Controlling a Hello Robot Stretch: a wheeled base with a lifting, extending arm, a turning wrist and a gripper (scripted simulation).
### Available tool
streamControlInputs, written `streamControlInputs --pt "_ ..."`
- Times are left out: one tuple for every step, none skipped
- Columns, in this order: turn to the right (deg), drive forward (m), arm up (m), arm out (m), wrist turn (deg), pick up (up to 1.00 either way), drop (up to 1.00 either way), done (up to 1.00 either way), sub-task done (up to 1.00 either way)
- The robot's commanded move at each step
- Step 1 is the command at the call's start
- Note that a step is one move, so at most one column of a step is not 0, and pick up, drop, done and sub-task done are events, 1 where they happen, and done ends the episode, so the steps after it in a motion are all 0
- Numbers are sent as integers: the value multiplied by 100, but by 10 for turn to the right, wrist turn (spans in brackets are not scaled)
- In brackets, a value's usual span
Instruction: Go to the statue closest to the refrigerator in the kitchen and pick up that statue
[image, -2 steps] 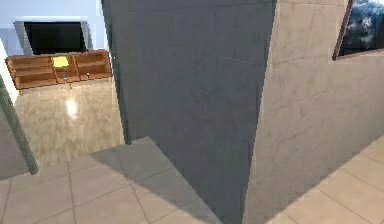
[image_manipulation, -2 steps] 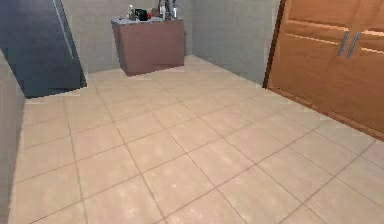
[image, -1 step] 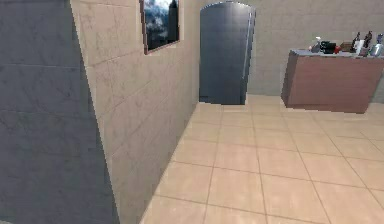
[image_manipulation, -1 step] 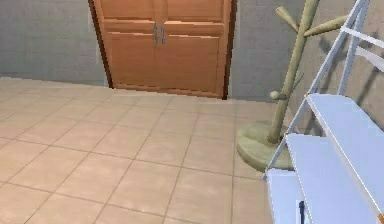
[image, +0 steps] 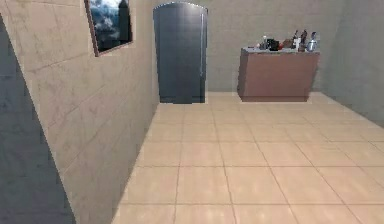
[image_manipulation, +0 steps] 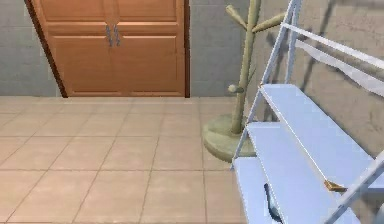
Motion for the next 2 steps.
streamControlInputs --pt "0 100 0 0 0 0 0 0 0" --pt "0 100 0 0 0 0 0 0 0"
